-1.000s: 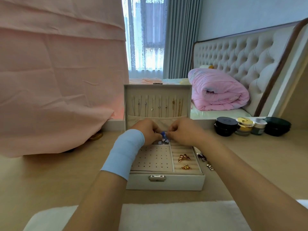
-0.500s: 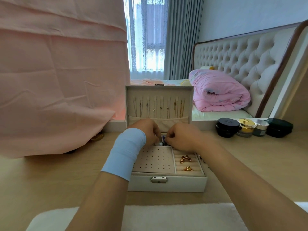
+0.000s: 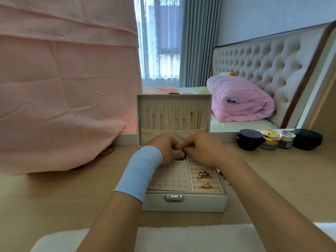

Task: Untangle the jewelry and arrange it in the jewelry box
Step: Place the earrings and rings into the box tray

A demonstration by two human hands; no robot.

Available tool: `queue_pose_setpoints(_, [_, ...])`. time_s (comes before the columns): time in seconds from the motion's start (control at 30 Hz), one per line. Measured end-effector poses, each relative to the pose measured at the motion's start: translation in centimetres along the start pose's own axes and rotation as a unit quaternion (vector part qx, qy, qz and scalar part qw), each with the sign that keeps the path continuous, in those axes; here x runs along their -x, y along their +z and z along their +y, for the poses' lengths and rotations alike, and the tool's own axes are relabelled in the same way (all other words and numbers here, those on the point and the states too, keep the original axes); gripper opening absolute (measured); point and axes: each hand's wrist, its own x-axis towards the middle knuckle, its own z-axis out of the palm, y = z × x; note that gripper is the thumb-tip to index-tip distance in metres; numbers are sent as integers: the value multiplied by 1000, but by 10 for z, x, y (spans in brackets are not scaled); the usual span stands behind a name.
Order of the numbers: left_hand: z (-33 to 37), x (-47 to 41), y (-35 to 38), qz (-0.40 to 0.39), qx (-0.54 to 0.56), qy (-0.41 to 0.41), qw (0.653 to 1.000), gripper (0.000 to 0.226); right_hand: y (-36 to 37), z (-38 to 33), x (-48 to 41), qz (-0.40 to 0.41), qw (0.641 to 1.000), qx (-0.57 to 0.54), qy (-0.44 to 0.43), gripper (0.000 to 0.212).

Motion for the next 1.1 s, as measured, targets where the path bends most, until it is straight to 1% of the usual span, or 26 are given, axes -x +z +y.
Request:
queue_pose_setpoints(0.03, [0,0,2,-4,-3,2,1000,13,-1,1,1,-3,1000,-9,-2,19])
queue_pose_setpoints(0.1, [-1,0,2,-2,-3,5,1000,7,-2,2,2,-35,999,-11,-12,22])
queue_pose_setpoints(0.17, [-3,0,-1,28,1,10,1000,8,-4,4,3,-66,997,5,-25,22])
queue_pose_setpoints(0.23, [-4,-1,-5,75,3,14,997,6,-6,6,3,-62,998,0,-25,20])
queue_pose_setpoints(0.3, [-2,-1,-5,90,-2,22,996,4,-7,9,2,-39,999,-24,-17,15])
queue_pose_setpoints(0.37, [1,-1,0,65,-15,20,998,7,-4,10,0,-35,999,-27,-21,13])
queue_pose_setpoints(0.43, [2,-1,6,34,-40,11,999,13,0,10,0,-50,998,-25,-25,14])
queue_pose_setpoints(0.5, [2,-3,9,21,-54,10,998,15,-1,13,0,-63,997,-39,-22,14])
queue_pose_setpoints(0.57, [3,-1,8,28,-53,17,998,15,-10,18,2,-54,996,-70,-8,14])
queue_pose_setpoints(0.67, [8,1,5,63,-61,43,995,13,-31,30,7,-24,995,-100,12,13])
queue_pose_setpoints(0.73, [16,4,4,83,-44,68,993,13,-43,44,14,-12,995,-96,28,14])
queue_pose_setpoints(0.83, [34,8,11,92,-1,113,989,16,-53,70,28,-11,996,-63,67,16])
queue_pose_setpoints(0.97, [70,3,30,73,-16,147,986,17,-54,98,42,-57,991,-46,109,20])
queue_pose_setpoints(1.1, [105,-13,53,35,-77,149,985,20,-48,115,44,-78,987,-34,134,24])
